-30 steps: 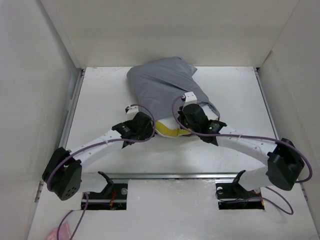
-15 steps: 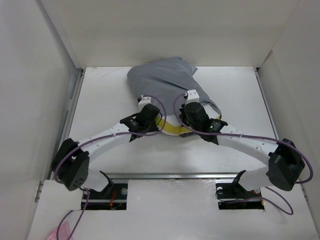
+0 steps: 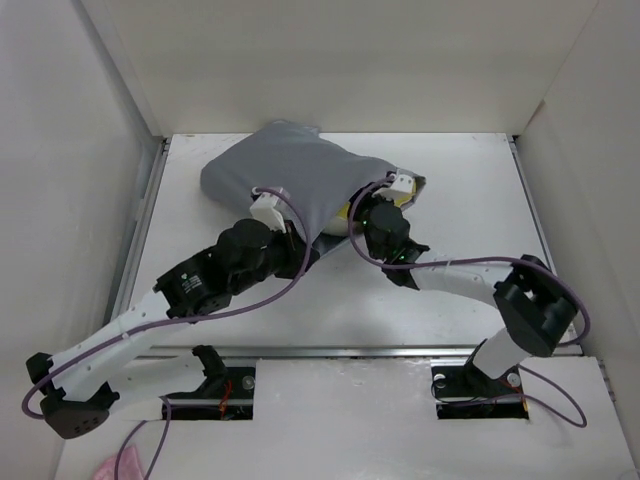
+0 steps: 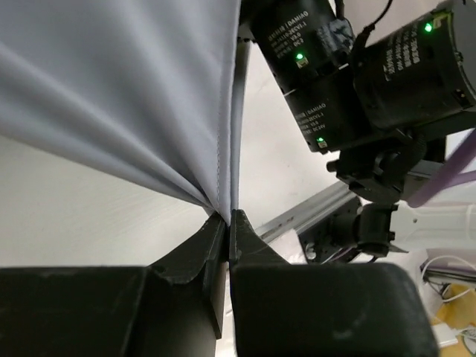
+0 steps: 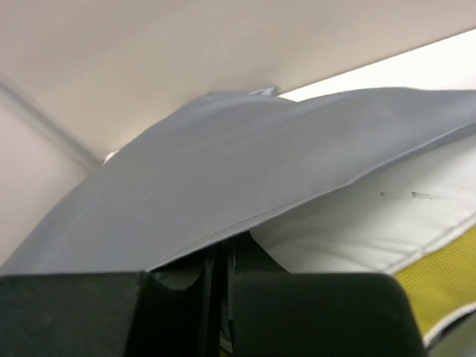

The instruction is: Put the pillow into the pillowcase

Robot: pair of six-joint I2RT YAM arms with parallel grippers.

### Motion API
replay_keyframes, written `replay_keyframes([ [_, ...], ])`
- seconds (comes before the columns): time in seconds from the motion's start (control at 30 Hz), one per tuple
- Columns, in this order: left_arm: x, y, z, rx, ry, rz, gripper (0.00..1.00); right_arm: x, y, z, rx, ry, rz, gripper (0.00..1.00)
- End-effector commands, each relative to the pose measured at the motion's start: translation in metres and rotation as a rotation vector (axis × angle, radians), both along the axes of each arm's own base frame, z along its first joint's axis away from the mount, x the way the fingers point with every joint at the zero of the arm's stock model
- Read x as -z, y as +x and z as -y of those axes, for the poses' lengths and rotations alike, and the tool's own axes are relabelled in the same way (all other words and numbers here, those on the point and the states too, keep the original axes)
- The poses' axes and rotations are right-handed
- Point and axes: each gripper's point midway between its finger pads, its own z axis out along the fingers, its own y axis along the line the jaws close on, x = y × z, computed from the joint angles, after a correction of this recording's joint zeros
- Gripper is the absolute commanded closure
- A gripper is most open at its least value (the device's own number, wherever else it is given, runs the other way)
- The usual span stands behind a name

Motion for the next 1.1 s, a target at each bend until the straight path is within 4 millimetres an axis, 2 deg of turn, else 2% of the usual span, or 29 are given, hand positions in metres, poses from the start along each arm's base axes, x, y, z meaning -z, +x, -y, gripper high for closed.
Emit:
replay_keyframes([
  [0.0, -0.013, -0.019, 0.006, 0.074, -0.012, -0.041, 1.0, -0.064, -0.005, -0.025, -0.099, 0.257, 0.215, 1.0],
  [0.07, -0.01, -0.015, 0.009, 0.073, 0.011, -0.038, 1.0, -0.051, -0.006, -0.03, -0.108, 0.219, 0.174, 1.0],
  [0.1, -0.021, -0.014, 0.018, 0.105, -0.025, -0.013, 1.0, -0.05, -0.008, -0.035, -0.118, 0.217, 0.16, 1.0],
  [0.13, -0.026, -0.019, 0.024, 0.147, -0.044, -0.004, 1.0, -0.038, -0.006, -0.04, -0.128, 0.206, 0.132, 1.0],
  [0.17, -0.024, -0.016, 0.027, 0.151, -0.036, 0.002, 1.0, -0.036, -0.006, -0.046, -0.152, 0.218, 0.137, 1.0],
  [0.23, -0.031, -0.016, 0.033, 0.188, -0.028, 0.023, 1.0, -0.025, -0.013, -0.064, -0.231, 0.242, 0.146, 1.0],
  [0.27, -0.03, -0.019, 0.042, 0.235, -0.027, 0.014, 1.0, -0.002, -0.012, -0.075, -0.243, 0.257, 0.105, 1.0],
  [0.3, -0.033, -0.021, 0.049, 0.27, -0.031, 0.018, 1.0, 0.005, -0.012, -0.083, -0.254, 0.262, 0.097, 1.0],
  [0.33, -0.041, -0.023, 0.055, 0.302, -0.04, 0.026, 1.0, 0.003, -0.012, -0.096, -0.276, 0.278, 0.102, 1.0],
  [0.37, -0.045, -0.031, 0.063, 0.373, -0.057, 0.019, 1.0, 0.02, -0.012, -0.109, -0.291, 0.267, 0.074, 1.0],
  [0.4, -0.037, -0.033, 0.072, 0.405, -0.05, -0.007, 1.0, 0.025, -0.01, -0.113, -0.292, 0.286, 0.057, 1.0],
  [0.43, -0.042, -0.039, 0.078, 0.446, -0.061, 0.003, 1.0, 0.028, -0.011, -0.12, -0.302, 0.296, 0.045, 1.0],
  [0.5, -0.053, -0.049, 0.085, 0.505, -0.079, 0.01, 1.0, 0.036, -0.01, -0.125, -0.303, 0.331, 0.014, 1.0],
  [0.53, -0.052, -0.055, 0.088, 0.528, -0.07, -0.005, 1.0, 0.042, -0.009, -0.126, -0.302, 0.324, 0.006, 1.0],
  [0.57, -0.065, -0.059, 0.09, 0.547, -0.087, 0.027, 1.0, 0.043, -0.01, -0.125, -0.302, 0.333, 0.003, 1.0],
  [0.6, -0.07, -0.064, 0.091, 0.573, -0.1, 0.027, 1.0, 0.043, -0.01, -0.125, -0.302, 0.333, 0.003, 1.0],
  [0.63, -0.067, -0.066, 0.093, 0.593, -0.095, 0.023, 1.0, 0.047, -0.011, -0.124, -0.301, 0.327, -0.003, 0.97],
  [0.67, -0.074, -0.068, 0.094, 0.612, -0.113, 0.033, 1.0, 0.053, -0.012, -0.122, -0.3, 0.318, -0.012, 0.95],
  [0.7, -0.074, -0.07, 0.094, 0.621, -0.116, 0.03, 1.0, 0.053, -0.014, -0.12, -0.3, 0.317, -0.013, 0.92],
  [0.73, -0.068, -0.066, 0.095, 0.602, -0.095, 0.018, 1.0, 0.044, -0.016, -0.116, -0.301, 0.316, 0.001, 0.88],
  [0.77, -0.063, -0.062, 0.093, 0.575, -0.075, 0.012, 1.0, 0.041, -0.019, -0.113, -0.301, 0.319, 0.004, 0.72],
  [0.8, -0.058, -0.058, 0.088, 0.542, -0.044, 0.0, 0.89, 0.048, -0.02, -0.103, -0.289, 0.301, -0.013, 0.61],
  [0.83, -0.053, -0.049, 0.083, 0.484, -0.012, 0.004, 0.64, 0.04, -0.025, -0.1, -0.297, 0.294, -0.021, 0.49],
  [0.87, -0.054, -0.045, 0.08, 0.46, -0.001, 0.008, 0.3, 0.043, -0.023, -0.091, -0.292, 0.277, -0.037, 0.3],
  [0.9, -0.058, -0.045, 0.074, 0.431, -0.002, 0.008, 0.05, 0.045, -0.019, -0.082, -0.298, 0.259, -0.056, 0.24],
  [0.93, -0.059, -0.034, 0.066, 0.363, 0.017, 0.031, 0.0, 0.065, -0.019, -0.073, -0.292, 0.199, -0.129, 0.21],
  [1.0, -0.067, -0.026, 0.05, 0.272, 0.024, 0.054, 0.0, 0.068, -0.018, -0.057, -0.294, 0.188, -0.188, 0.15],
  [1.03, -0.059, -0.021, 0.042, 0.226, 0.058, 0.037, 0.0, 0.093, -0.017, -0.039, -0.287, 0.149, -0.273, 0.15],
  [1.07, -0.062, -0.007, 0.029, 0.117, 0.072, 0.058, 0.0, 0.094, -0.017, -0.029, -0.286, 0.145, -0.291, 0.15],
])
